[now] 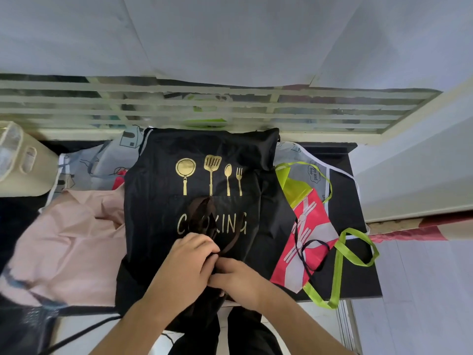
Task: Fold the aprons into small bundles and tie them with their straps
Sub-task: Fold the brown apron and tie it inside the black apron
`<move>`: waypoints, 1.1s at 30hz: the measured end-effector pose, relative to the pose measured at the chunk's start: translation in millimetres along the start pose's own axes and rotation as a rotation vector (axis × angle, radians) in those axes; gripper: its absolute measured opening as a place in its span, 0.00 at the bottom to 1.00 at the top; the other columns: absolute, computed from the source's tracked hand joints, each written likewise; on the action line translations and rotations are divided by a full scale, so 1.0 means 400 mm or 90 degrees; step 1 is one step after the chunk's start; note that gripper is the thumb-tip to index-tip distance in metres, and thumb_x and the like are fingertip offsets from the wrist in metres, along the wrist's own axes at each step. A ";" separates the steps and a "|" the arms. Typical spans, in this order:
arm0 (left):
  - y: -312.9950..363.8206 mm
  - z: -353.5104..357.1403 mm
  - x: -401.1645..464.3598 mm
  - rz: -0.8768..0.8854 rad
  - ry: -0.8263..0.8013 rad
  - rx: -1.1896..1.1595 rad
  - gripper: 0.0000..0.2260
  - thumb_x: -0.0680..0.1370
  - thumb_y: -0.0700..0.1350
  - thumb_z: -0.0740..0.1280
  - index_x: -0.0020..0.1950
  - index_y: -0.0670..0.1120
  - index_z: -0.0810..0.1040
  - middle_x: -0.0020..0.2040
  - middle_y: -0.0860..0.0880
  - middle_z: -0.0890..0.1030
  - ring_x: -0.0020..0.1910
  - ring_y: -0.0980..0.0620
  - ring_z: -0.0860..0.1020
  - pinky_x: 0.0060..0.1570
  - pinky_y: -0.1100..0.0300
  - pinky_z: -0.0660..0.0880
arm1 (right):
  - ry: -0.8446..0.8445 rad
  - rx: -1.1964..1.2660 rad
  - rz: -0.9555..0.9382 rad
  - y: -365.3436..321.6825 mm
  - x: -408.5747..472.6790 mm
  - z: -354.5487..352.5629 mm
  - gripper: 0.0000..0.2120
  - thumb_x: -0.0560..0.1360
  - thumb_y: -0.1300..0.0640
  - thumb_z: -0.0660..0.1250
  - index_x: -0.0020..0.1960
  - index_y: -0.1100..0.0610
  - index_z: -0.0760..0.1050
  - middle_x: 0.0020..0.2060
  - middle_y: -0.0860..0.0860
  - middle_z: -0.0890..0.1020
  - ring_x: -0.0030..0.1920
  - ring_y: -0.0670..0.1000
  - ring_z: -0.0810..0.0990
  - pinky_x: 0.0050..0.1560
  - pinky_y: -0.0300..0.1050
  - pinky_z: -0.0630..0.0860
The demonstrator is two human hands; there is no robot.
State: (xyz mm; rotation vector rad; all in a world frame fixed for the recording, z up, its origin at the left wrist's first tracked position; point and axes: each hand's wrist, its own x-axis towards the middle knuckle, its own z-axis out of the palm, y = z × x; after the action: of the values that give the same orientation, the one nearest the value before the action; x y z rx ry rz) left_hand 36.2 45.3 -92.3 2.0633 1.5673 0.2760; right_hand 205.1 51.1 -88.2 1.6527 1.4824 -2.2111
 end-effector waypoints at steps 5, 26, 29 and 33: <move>-0.014 -0.007 0.016 0.019 -0.078 0.026 0.08 0.83 0.50 0.65 0.57 0.58 0.82 0.48 0.61 0.83 0.50 0.61 0.77 0.59 0.58 0.73 | 0.042 -0.235 -0.073 0.005 0.001 -0.019 0.12 0.77 0.62 0.62 0.53 0.53 0.83 0.44 0.49 0.85 0.48 0.47 0.82 0.51 0.40 0.79; 0.009 -0.007 0.014 -0.274 -0.175 -0.184 0.14 0.83 0.51 0.67 0.38 0.54 0.81 0.36 0.57 0.83 0.39 0.65 0.80 0.38 0.71 0.71 | 0.201 -0.004 -0.135 0.000 0.023 -0.063 0.11 0.82 0.58 0.66 0.60 0.44 0.79 0.54 0.40 0.83 0.59 0.39 0.79 0.62 0.35 0.74; -0.003 -0.014 0.012 -0.298 -0.166 -0.210 0.16 0.84 0.52 0.66 0.37 0.52 0.80 0.36 0.58 0.83 0.29 0.60 0.76 0.31 0.68 0.71 | 0.164 -0.151 -0.064 0.015 0.026 -0.060 0.10 0.83 0.57 0.62 0.54 0.47 0.81 0.46 0.42 0.83 0.48 0.41 0.81 0.47 0.32 0.74; -0.012 -0.022 0.007 -0.302 -0.138 -0.216 0.13 0.83 0.54 0.66 0.40 0.54 0.81 0.38 0.59 0.84 0.34 0.57 0.80 0.38 0.59 0.77 | 0.109 0.022 -0.033 0.031 0.022 -0.049 0.10 0.81 0.60 0.67 0.46 0.54 0.85 0.35 0.49 0.85 0.36 0.46 0.82 0.47 0.39 0.80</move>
State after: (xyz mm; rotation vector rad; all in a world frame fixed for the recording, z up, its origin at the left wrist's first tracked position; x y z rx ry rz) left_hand 29.2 51.4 -87.7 1.3705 1.6831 0.1244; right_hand 221.8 61.6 -102.9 1.8791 1.5479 -2.1816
